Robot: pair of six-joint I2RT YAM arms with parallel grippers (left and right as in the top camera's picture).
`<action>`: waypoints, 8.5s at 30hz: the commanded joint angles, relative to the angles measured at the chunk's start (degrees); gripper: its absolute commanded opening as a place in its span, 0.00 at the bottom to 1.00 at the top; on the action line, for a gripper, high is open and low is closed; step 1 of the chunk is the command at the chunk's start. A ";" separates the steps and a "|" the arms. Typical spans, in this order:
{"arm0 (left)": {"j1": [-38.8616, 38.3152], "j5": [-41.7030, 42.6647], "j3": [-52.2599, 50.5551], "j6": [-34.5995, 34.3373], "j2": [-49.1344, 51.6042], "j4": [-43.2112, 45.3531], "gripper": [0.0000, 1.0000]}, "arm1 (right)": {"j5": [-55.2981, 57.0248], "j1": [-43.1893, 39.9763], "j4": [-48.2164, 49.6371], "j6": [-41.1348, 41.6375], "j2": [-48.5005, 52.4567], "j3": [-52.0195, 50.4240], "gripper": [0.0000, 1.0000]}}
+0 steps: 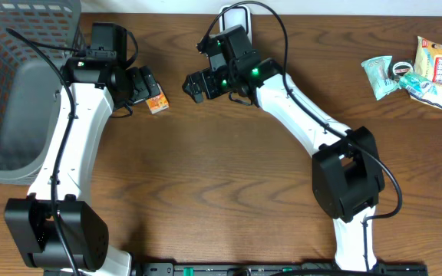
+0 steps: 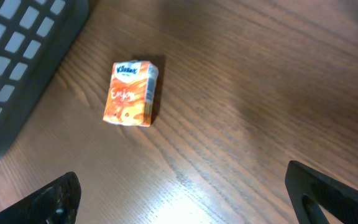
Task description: Scan the item barcode
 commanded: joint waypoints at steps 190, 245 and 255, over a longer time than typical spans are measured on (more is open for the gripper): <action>0.20 -0.74 0.26 0.35 0.26 -0.15 1.00 | 26.01 2.08 -8.44 7.48 9.38 -0.31 0.09; 0.20 -0.74 0.26 0.37 0.26 -0.15 1.00 | -4.63 -11.30 -21.35 1.27 4.02 -1.16 0.86; 0.20 -0.74 0.26 0.35 0.26 -0.15 1.00 | -0.74 -8.24 -18.73 1.27 4.04 -1.18 0.44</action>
